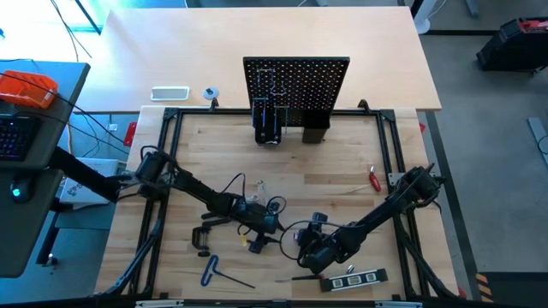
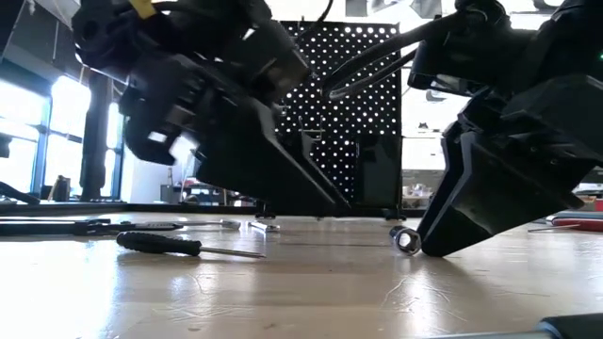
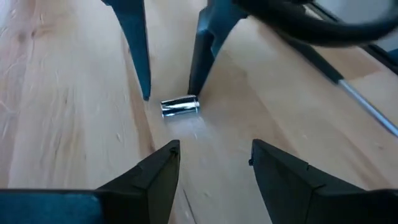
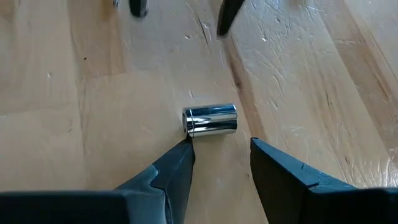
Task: Hang tools onto peg board
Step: Put the socket into the left bin on the pegboard
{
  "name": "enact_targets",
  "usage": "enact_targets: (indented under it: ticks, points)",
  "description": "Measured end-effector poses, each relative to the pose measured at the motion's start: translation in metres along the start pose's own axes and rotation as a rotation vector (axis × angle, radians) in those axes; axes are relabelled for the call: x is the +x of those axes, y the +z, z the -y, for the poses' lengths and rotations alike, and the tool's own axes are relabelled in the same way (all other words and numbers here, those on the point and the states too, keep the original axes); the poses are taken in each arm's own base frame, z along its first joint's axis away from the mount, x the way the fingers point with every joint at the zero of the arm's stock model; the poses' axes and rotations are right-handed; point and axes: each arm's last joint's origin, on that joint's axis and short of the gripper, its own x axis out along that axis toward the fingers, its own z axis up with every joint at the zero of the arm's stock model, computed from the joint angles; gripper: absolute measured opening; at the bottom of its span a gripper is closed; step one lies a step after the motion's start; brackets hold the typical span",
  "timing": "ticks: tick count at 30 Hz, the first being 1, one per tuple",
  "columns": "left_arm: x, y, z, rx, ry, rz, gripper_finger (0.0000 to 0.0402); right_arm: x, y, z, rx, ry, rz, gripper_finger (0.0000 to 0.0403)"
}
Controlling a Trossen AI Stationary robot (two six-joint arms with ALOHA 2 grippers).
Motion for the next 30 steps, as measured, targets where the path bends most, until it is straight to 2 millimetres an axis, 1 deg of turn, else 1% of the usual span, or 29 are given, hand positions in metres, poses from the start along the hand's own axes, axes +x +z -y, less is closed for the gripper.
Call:
enact_targets:
  ticks: [6,10,16,20,25,30]
  points:
    - [0.018,0.005,-0.006,-0.005,0.100,-0.034,0.0193,0.001,0.001,0.000,0.006,0.008,0.000,0.0158]
    - [0.026,0.008,-0.011,-0.029,0.113,-0.034,0.0193,0.001,0.001,0.000,-0.005,0.012,0.005,0.0158]
    - [0.029,0.007,-0.016,-0.060,0.127,-0.039,0.0202,0.002,0.002,0.000,-0.003,0.010,0.010,0.0158]
    - [0.029,0.008,-0.015,-0.070,0.070,-0.022,0.0212,0.003,0.003,0.001,-0.005,0.010,0.012,0.0158]
    - [0.029,0.008,-0.012,-0.087,-0.002,-0.022,0.0214,0.005,0.006,0.004,-0.004,0.011,0.016,0.0158]
    - [0.029,0.005,-0.012,-0.093,-0.010,-0.056,0.0214,0.006,0.007,0.004,0.001,0.011,0.020,0.0158]
